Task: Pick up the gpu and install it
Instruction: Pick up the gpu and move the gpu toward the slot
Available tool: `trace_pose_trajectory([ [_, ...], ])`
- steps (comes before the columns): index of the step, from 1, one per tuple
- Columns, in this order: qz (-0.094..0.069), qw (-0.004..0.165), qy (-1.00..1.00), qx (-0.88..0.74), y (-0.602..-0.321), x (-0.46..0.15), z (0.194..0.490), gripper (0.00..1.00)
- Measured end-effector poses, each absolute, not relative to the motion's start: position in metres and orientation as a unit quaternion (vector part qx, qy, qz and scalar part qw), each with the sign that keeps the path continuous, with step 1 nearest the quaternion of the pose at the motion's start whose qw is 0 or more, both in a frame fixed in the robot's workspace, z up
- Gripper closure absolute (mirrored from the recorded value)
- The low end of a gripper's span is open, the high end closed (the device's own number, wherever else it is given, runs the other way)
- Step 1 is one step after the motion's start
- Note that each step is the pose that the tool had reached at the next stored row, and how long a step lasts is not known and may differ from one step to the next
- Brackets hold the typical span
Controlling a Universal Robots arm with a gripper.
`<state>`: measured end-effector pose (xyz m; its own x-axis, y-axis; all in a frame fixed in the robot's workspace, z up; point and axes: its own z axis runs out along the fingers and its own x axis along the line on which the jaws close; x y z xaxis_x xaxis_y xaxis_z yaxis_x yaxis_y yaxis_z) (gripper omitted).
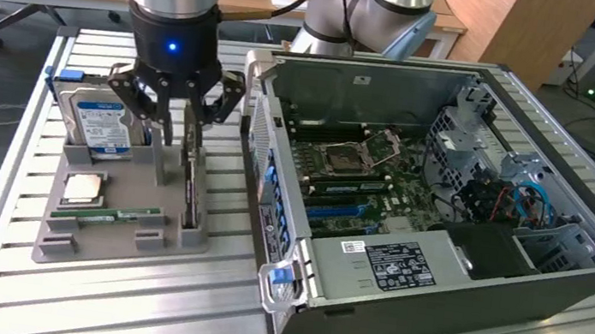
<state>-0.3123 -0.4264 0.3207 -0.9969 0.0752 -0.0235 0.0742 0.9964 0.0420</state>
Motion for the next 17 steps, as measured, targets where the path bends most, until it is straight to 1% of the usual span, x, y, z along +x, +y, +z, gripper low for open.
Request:
trace_pose_trajectory([
  [11, 0.021, 0.013, 0.999, 0.037, -0.426, -0.312, 0.303, 0.58],
  [17, 0.021, 0.013, 0.999, 0.037, -0.426, -0.312, 0.303, 0.58],
])
